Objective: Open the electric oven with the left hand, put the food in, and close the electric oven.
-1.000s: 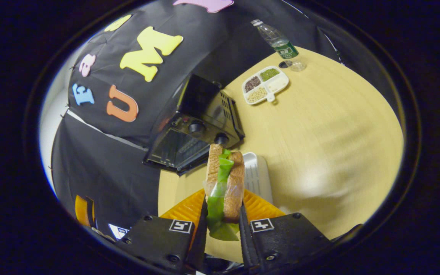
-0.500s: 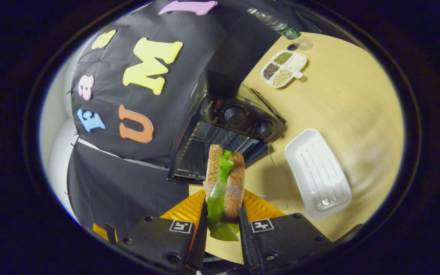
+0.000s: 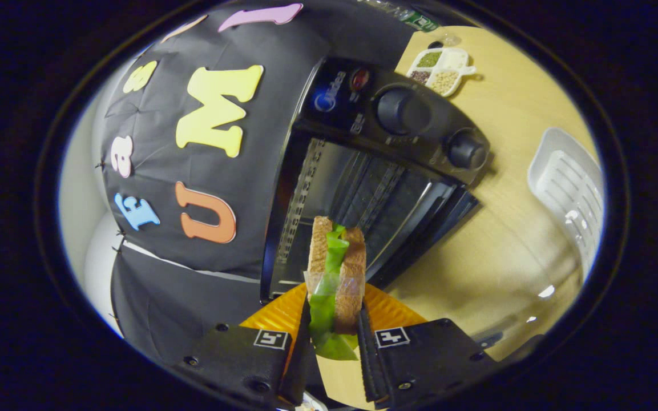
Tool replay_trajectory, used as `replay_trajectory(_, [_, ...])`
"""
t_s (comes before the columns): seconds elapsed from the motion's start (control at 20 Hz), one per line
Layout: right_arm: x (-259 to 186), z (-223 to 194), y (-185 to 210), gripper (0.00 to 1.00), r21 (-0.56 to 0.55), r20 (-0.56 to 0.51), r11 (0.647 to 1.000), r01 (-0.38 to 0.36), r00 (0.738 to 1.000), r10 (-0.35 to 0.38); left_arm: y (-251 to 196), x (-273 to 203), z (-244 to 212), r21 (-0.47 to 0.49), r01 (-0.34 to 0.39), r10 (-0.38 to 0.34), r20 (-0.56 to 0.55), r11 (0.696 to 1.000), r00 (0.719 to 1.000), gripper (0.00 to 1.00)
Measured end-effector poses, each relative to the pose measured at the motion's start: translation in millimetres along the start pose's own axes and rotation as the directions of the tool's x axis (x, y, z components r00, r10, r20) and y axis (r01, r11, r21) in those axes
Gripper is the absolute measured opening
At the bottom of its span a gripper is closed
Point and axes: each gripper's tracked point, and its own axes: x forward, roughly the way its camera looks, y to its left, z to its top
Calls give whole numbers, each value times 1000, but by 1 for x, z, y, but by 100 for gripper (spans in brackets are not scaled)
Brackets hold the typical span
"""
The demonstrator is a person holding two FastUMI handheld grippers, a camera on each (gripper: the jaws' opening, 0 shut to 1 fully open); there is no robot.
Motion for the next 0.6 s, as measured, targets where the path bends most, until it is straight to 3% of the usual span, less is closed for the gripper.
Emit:
replay_trajectory(0.35, [40, 17, -5, 39, -62, 81, 998, 21, 997, -16, 12, 10, -5, -7, -5, 5, -12, 1000, 1000, 95])
replay_trajectory(0.6, [50, 22, -19, 39, -117, 95, 990, 83, 993, -72, 20, 13, -14, -17, -18, 18, -33, 1000, 999, 95])
